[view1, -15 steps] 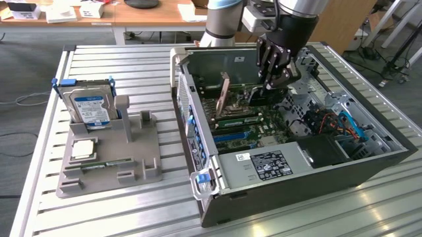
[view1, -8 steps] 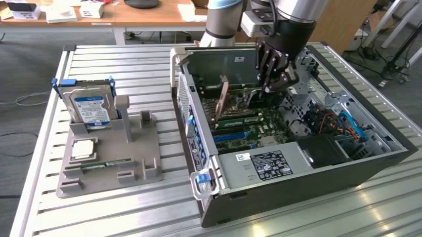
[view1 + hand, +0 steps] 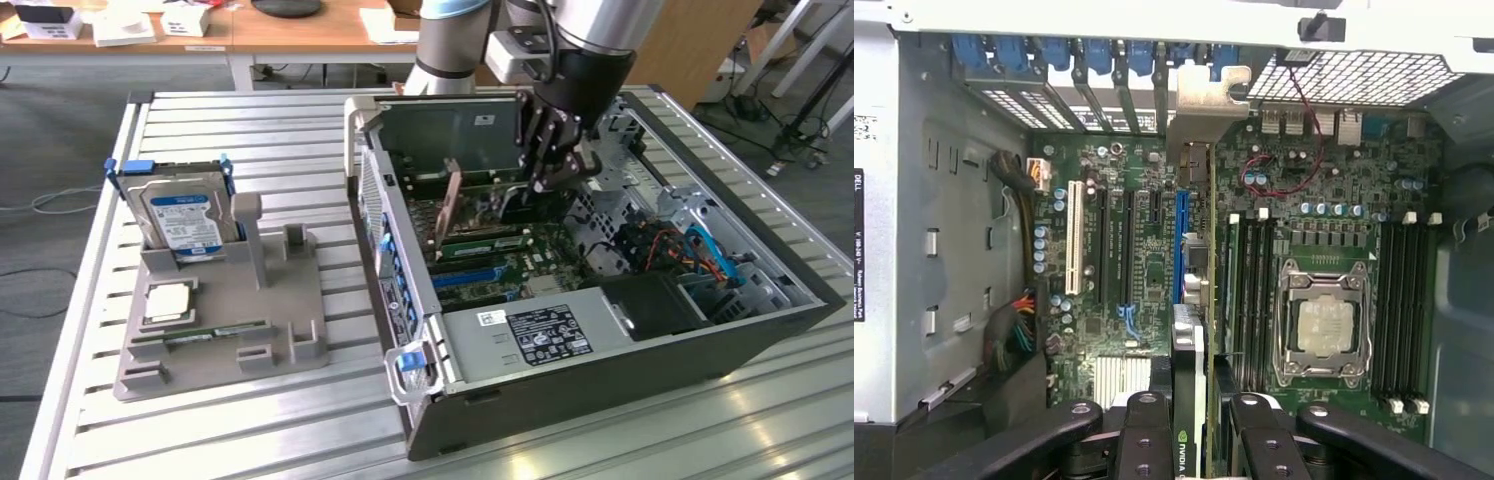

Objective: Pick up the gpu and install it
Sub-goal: 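Insert the gpu into the slot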

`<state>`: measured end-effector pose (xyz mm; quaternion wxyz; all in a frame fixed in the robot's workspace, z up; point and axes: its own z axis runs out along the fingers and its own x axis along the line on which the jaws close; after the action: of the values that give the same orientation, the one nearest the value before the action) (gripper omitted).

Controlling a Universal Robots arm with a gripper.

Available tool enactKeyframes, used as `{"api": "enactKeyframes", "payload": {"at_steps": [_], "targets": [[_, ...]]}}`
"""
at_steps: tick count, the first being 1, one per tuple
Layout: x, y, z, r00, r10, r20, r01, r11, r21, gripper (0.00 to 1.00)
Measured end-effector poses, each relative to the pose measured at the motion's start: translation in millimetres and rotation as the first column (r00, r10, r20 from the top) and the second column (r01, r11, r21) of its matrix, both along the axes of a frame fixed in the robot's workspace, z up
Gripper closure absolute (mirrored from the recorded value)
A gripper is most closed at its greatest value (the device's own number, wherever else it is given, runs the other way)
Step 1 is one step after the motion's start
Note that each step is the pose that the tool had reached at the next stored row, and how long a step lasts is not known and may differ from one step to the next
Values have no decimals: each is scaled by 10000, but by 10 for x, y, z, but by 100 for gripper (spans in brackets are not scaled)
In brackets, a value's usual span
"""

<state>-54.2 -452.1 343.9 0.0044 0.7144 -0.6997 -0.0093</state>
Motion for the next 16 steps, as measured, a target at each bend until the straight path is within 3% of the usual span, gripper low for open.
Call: {"api": "enactKeyframes", "payload": {"at_steps": [16], "targets": [[0,0,-71,10000,-1,0,1,10000,0,73]]}}
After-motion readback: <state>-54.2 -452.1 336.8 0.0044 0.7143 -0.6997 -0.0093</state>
